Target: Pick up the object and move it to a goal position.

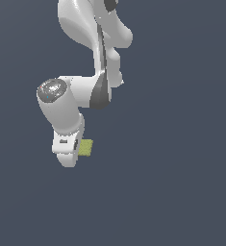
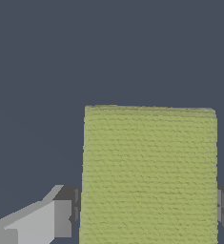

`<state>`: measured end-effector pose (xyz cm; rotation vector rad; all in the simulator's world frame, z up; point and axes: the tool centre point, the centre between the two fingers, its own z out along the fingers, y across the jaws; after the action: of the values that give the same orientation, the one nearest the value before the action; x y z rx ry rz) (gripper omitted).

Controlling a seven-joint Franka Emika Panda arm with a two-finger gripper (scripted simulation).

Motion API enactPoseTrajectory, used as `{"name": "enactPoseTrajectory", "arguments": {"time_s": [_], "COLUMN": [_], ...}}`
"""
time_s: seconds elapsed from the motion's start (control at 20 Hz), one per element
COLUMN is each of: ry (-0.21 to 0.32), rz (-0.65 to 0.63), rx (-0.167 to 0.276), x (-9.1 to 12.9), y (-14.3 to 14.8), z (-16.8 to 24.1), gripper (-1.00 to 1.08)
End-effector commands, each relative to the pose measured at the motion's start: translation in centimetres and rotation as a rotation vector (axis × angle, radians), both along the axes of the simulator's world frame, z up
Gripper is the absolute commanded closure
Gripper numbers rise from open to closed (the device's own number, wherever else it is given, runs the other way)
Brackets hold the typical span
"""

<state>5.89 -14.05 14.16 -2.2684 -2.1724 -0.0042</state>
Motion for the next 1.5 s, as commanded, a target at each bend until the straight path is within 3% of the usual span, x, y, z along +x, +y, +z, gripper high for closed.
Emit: {"name": "enactPoseTrajectory", "arguments": {"time_s": [0.0, 0.75, 1.45], "ry": [-0.001, 0.001, 0.001], "rz": [0.001, -0.001, -0.001], "rx": [0.000, -0.001, -0.002], "x": [0.8, 4.3, 5.7], "y": [-1.2, -6.4, -8.2], "z": [2.4, 12.1, 15.3], "gripper": [1.08, 1.08, 1.08]}}
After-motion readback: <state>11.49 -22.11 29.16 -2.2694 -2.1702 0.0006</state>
